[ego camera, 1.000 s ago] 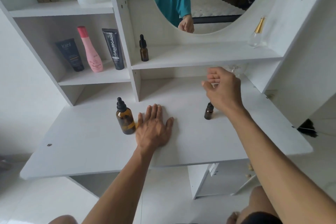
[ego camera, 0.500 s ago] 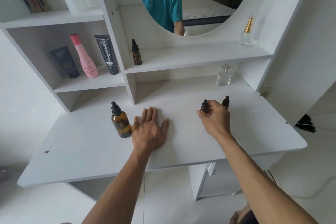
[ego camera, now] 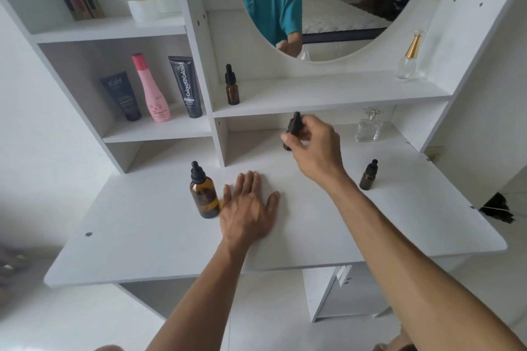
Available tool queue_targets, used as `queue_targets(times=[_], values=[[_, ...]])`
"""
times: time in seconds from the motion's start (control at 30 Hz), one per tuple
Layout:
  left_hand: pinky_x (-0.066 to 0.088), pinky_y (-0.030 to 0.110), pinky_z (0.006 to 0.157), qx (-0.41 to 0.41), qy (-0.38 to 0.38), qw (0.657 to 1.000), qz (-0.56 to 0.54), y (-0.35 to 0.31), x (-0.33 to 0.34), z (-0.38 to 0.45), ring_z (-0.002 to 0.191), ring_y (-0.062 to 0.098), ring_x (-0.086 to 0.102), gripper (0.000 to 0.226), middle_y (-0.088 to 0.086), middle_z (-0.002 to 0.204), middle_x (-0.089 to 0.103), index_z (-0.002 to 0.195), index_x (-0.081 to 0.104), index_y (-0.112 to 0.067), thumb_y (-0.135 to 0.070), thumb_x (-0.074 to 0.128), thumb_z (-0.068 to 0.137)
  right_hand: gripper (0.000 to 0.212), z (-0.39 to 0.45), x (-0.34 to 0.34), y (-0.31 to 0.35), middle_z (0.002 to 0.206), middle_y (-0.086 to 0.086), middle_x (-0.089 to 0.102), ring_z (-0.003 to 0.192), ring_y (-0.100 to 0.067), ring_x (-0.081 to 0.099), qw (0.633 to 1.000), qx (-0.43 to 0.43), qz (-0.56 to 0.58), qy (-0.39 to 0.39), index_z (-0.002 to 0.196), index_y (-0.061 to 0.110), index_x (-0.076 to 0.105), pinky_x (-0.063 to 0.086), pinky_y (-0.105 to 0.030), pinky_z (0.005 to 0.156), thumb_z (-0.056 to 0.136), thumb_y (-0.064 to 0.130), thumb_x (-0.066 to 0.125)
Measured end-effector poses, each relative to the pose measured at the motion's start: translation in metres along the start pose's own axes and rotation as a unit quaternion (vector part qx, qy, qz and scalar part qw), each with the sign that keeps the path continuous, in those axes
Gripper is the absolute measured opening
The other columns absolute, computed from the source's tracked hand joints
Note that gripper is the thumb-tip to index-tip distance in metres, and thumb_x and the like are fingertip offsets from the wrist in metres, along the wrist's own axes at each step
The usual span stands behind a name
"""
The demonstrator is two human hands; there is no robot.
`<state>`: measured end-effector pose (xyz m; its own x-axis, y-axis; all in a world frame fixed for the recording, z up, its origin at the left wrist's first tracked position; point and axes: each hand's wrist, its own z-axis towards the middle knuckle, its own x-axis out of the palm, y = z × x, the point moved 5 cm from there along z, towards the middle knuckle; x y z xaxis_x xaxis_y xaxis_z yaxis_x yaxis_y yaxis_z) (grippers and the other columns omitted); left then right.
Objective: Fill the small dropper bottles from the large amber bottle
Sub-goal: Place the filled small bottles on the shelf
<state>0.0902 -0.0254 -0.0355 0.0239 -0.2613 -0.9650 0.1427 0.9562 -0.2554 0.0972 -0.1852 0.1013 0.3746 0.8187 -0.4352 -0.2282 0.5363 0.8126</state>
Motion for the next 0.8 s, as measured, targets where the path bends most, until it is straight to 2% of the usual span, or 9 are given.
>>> queue_targets(times=[0.13, 0.3, 0.4, 0.47, 0.57, 0.8], values=[[0.0, 0.047, 0.127, 0.002, -0.004, 1.0, -0.004, -0.001, -0.001, 0.0, 0.159, 0.018, -0.001, 0.079, -0.001, 0.172, 0.007, 0.163, 0.011, -0.016, -0.065, 0.015, 0.101, 0.019, 0.04, 0.006, 0.05, 0.086, 0.002, 0.072, 0.083, -0.016, 0.069, 0.997, -0.073, 0.017, -0.013, 0.1, 0.012, 0.067, 0.055, -0.03, 0.079, 0.085, 0.022, 0.072], [-0.001, 0.047, 0.128, 0.0, -0.013, 1.0, -0.005, 0.0, -0.002, -0.001, 0.159, 0.017, -0.001, 0.079, -0.002, 0.172, 0.008, 0.163, 0.012, -0.016, -0.064, 0.016, 0.101, 0.016, 0.087, 0.028, 0.067, 0.089, 0.001, 0.072, 0.083, -0.016, 0.069, 0.997, -0.074, 0.008, 0.008, 0.097, 0.011, 0.064, 0.056, -0.028, 0.075, 0.087, 0.022, 0.071], [-0.002, 0.046, 0.128, -0.005, -0.012, 1.0, -0.01, -0.002, -0.002, -0.001, 0.159, 0.017, -0.002, 0.078, -0.003, 0.172, 0.007, 0.164, 0.012, -0.017, -0.064, 0.016, 0.101, 0.015, 0.101, 0.041, 0.061, 0.09, -0.001, 0.072, 0.081, -0.015, 0.069, 0.997, -0.067, -0.011, 0.031, 0.094, 0.012, 0.062, 0.046, -0.013, 0.061, 0.088, 0.022, 0.071], [-0.002, 0.046, 0.127, -0.004, -0.011, 1.0, -0.011, -0.002, -0.003, -0.001, 0.159, 0.017, -0.002, 0.077, -0.003, 0.172, 0.007, 0.163, 0.012, -0.017, -0.064, 0.017, 0.102, 0.016, 0.105, 0.045, 0.058, 0.092, -0.001, 0.072, 0.082, -0.015, 0.067, 0.997, -0.066, -0.019, 0.039, 0.098, 0.011, 0.063, 0.043, -0.015, 0.061, 0.089, 0.021, 0.071], [-0.001, 0.046, 0.127, -0.001, -0.012, 1.0, -0.012, -0.002, -0.004, -0.002, 0.159, 0.017, -0.002, 0.077, -0.002, 0.172, 0.008, 0.163, 0.013, -0.017, -0.063, 0.018, 0.102, 0.018, 0.109, 0.05, 0.053, 0.091, -0.001, 0.071, 0.084, -0.017, 0.066, 0.997, -0.063, -0.03, 0.045, 0.102, 0.011, 0.064, 0.044, -0.021, 0.071, 0.088, 0.02, 0.071], [0.0, 0.046, 0.127, -0.002, -0.015, 1.0, -0.014, -0.003, -0.006, -0.003, 0.159, 0.017, -0.002, 0.076, -0.002, 0.172, 0.008, 0.163, 0.013, -0.016, -0.062, 0.019, 0.103, 0.021, 0.114, 0.058, 0.051, 0.089, 0.001, 0.068, 0.084, -0.017, 0.066, 0.995, -0.066, -0.04, 0.057, 0.105, 0.011, 0.065, 0.045, -0.022, 0.073, 0.087, 0.021, 0.073]])
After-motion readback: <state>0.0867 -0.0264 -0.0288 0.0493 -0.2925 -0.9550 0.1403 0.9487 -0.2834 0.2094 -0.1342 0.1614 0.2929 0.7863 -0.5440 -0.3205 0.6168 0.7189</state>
